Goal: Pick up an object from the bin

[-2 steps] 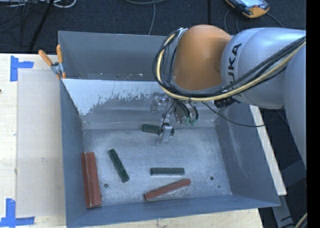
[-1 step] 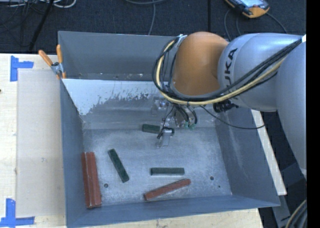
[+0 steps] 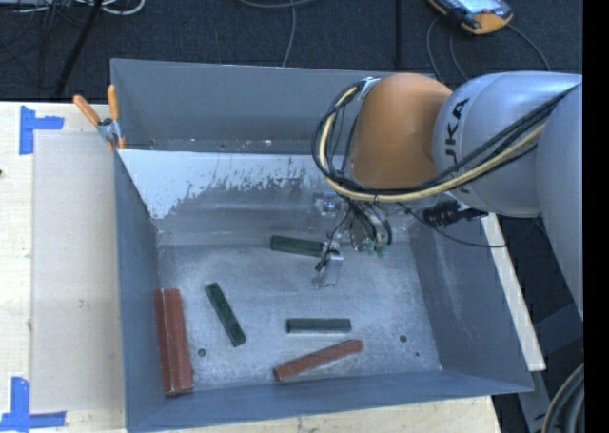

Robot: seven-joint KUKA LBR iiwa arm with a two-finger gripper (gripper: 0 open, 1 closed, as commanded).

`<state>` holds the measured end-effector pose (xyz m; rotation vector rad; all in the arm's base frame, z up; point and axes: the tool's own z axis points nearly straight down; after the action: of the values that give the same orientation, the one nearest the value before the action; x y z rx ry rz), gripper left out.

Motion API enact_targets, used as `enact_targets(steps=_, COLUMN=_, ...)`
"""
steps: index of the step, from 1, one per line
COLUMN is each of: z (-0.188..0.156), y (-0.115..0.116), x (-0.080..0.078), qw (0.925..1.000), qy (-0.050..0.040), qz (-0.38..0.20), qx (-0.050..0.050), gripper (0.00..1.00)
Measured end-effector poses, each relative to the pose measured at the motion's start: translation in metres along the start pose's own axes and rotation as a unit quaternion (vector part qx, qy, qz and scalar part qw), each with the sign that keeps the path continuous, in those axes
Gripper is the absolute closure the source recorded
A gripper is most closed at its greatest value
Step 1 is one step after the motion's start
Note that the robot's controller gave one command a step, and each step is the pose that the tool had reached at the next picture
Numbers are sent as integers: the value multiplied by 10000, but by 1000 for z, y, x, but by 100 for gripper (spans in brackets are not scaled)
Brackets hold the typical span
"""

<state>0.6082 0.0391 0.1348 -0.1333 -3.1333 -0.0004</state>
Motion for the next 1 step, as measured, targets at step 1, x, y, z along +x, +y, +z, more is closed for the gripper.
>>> enact_targets(steps=1, z=43, y=26, x=3, qw=9998, qy=-54, qz=171, qx=1, gripper=0)
